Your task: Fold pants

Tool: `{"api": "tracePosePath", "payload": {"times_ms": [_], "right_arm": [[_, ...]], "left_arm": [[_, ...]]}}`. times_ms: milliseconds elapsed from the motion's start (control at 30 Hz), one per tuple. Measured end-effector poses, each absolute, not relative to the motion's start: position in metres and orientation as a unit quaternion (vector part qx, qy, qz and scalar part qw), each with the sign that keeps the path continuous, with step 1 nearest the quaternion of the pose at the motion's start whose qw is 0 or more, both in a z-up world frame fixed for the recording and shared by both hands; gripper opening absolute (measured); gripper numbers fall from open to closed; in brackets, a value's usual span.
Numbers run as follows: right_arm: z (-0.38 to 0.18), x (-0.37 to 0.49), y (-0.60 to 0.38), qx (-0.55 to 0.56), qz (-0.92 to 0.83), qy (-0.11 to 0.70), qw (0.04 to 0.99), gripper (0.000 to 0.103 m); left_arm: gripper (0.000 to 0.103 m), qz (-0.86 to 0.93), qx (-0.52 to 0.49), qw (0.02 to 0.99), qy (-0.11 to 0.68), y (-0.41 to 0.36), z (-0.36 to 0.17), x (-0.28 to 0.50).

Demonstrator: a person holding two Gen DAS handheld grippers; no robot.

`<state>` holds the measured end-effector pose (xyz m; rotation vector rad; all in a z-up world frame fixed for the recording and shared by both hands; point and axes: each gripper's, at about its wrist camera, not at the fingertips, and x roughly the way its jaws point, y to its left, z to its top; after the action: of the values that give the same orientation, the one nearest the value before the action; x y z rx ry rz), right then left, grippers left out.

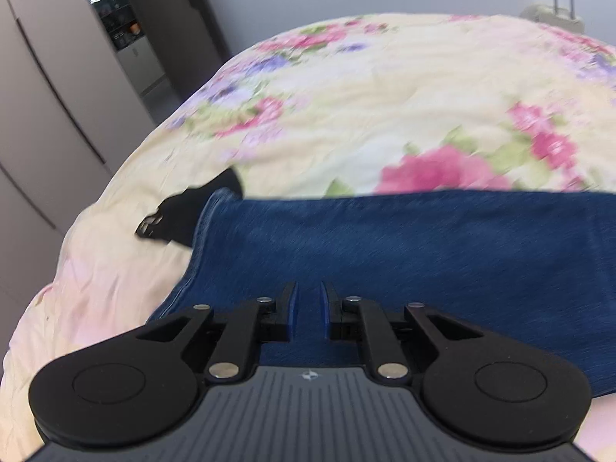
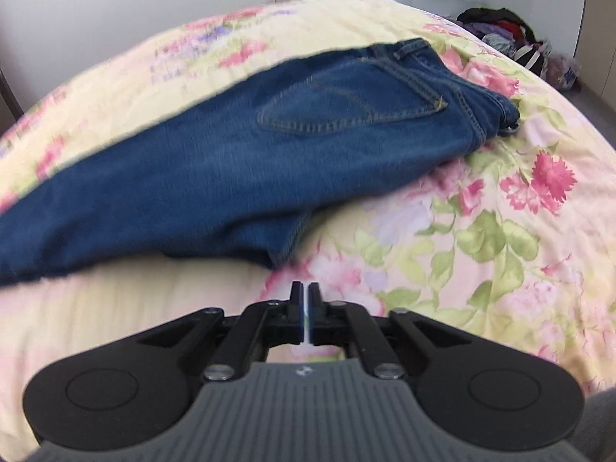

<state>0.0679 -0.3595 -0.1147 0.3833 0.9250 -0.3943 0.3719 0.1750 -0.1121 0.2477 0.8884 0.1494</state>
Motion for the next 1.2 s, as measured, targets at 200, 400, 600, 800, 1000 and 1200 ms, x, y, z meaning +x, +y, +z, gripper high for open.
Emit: {"api": "tracePosePath", "payload": {"times_ms": [200,400,600,800,1000,1200], "right_arm": [[-0.057,0.081,-0.445,0.213,-0.153,0.392,0.882,0.027],[-0.05,0.125,-0.568,0.195,-0.134,0.385,0.892,0.038],[-0.087,0.195,-0.661,0.195,-0.117,0.381,0.896,0.038],[-0.129,0.255,-0.706,0.205,-0.072,0.377,0.9,0.041],[-0.146,0.262,-0.714,0.203,-0.008,0.358,0.911,0.004],[-0.134,0.278,-0.705,0.153,-0.066,0.333,0.928,0.002]], "left_arm": [[0.016,-0.003,0.094,0.903,0.419,0.114,-0.087,0.372],[0.016,-0.043,0.096,0.904,0.415,0.038,-0.098,0.376],[0.016,-0.054,0.081,0.898,0.428,-0.011,-0.123,0.387],[0.016,-0.035,0.084,0.888,0.45,-0.026,-0.15,0.396],[0.016,-0.026,0.091,0.884,0.458,-0.029,-0.166,0.398],[0.016,-0.015,0.103,0.883,0.457,-0.036,-0.176,0.403]]}}
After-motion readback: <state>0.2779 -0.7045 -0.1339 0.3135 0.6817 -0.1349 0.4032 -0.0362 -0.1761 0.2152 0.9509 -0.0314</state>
